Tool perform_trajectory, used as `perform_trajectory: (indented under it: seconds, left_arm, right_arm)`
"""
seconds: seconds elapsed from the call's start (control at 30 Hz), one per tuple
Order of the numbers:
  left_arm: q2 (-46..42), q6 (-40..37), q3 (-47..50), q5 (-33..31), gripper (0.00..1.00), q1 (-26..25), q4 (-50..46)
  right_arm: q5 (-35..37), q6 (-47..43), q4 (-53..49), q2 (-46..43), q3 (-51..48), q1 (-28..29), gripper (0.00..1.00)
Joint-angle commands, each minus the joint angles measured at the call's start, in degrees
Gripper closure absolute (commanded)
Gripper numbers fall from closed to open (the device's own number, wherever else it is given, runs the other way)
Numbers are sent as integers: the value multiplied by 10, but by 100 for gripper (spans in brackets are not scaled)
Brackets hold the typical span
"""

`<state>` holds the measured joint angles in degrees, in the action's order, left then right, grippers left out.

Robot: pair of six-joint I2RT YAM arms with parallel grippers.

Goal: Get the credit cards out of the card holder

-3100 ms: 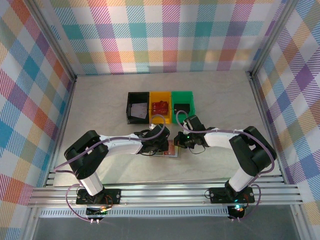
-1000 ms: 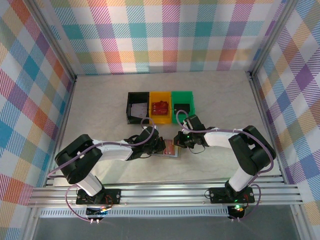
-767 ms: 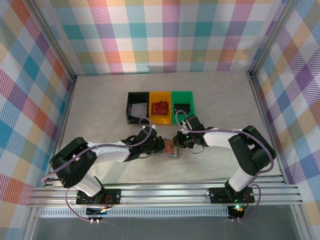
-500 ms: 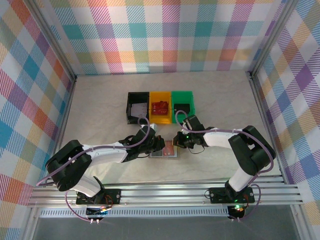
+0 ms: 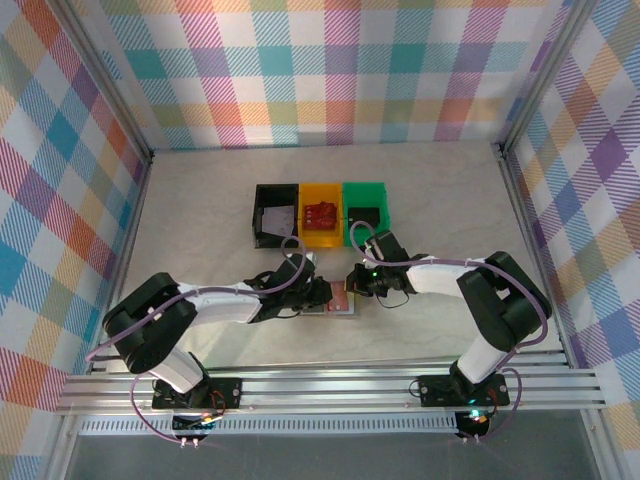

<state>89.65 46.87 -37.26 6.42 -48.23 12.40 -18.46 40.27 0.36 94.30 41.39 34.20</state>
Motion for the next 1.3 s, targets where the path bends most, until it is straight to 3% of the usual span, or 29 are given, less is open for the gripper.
perform_trajectory:
  seconds: [0.0,0.37,1.27]
  left_arm:
    - [11,-7,-22,-10,83,3,-30]
    - [9,-30,-41,-46,79,3,-92]
    - [35,-12,-66,-25,76,-8,-61]
  right_arm:
    - [11,-10,-35,6,0,2,100]
    - [11,-10,-35,7,0,2,100]
    - [7,-10,-33,5,1,2,100]
